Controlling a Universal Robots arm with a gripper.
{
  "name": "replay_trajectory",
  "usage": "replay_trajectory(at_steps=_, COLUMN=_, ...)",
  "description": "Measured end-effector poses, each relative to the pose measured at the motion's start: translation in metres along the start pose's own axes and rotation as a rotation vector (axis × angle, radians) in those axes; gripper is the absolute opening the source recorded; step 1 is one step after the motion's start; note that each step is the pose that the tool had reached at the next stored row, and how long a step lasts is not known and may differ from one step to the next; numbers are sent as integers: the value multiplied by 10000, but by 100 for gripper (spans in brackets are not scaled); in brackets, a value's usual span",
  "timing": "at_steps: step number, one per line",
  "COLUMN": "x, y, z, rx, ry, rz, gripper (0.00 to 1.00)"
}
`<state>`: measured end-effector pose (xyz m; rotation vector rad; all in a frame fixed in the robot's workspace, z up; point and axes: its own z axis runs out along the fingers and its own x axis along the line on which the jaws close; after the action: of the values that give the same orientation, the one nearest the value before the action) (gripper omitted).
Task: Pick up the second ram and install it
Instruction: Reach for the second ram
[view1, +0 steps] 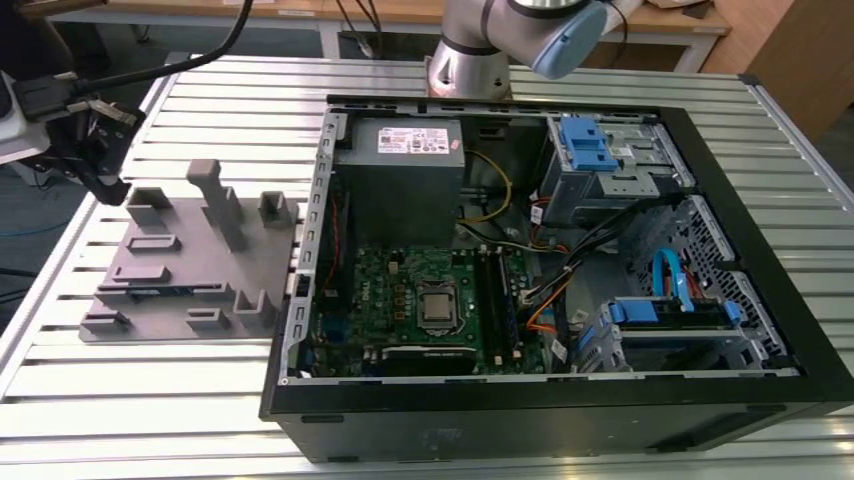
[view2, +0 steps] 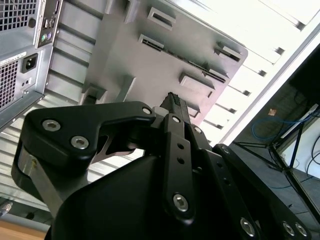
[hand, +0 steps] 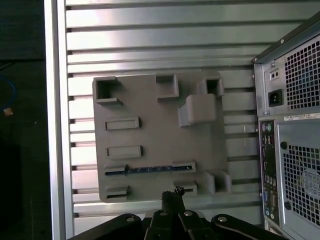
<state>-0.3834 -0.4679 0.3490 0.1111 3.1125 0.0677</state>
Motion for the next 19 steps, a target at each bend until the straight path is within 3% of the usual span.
replay_trajectory(at_steps=19, x=5, y=-17, z=214, rx=0, ry=0, rz=-5, gripper=11)
